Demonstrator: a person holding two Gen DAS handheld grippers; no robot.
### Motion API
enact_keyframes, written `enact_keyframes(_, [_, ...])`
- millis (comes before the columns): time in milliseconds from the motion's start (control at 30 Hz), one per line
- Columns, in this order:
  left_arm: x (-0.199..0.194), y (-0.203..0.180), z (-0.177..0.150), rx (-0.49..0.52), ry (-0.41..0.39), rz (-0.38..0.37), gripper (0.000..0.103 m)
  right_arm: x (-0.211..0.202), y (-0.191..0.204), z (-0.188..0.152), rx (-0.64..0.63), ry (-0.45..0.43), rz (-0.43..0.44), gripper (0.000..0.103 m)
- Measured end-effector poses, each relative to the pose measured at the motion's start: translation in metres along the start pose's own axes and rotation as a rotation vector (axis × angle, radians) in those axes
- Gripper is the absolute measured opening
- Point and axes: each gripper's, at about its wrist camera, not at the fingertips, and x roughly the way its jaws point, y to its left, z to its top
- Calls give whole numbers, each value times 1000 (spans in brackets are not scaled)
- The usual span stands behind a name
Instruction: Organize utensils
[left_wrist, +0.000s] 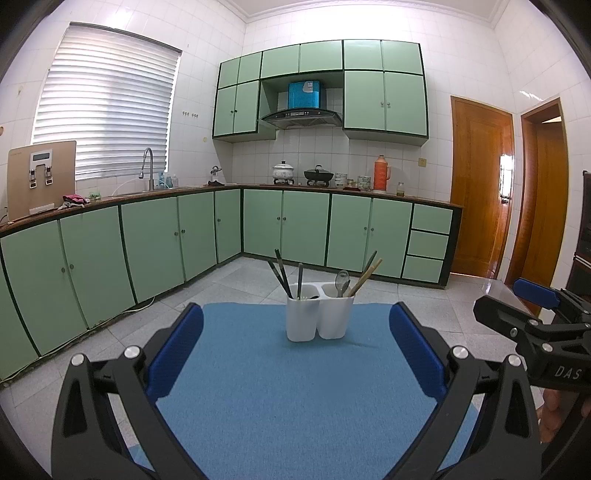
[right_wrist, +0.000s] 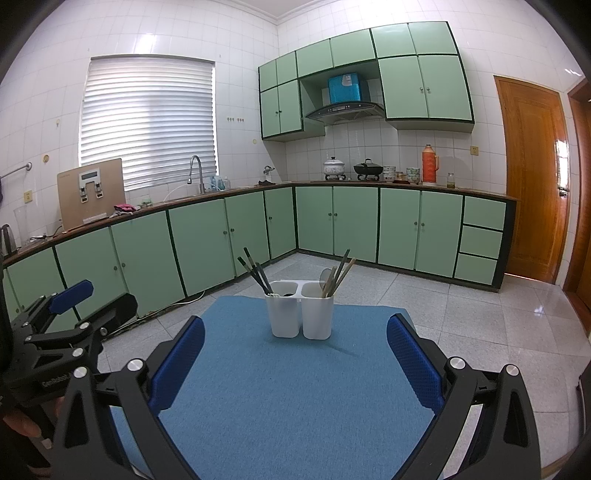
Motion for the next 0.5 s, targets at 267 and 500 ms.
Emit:
enact_keyframes(267, [0, -1, -1, -1, 4, -4, 98, -2, 0, 2, 0, 1, -1, 97])
enact_keyframes(500, [2, -2, -2, -3, 7, -3, 98, -2, -1, 1, 0, 2, -1, 97])
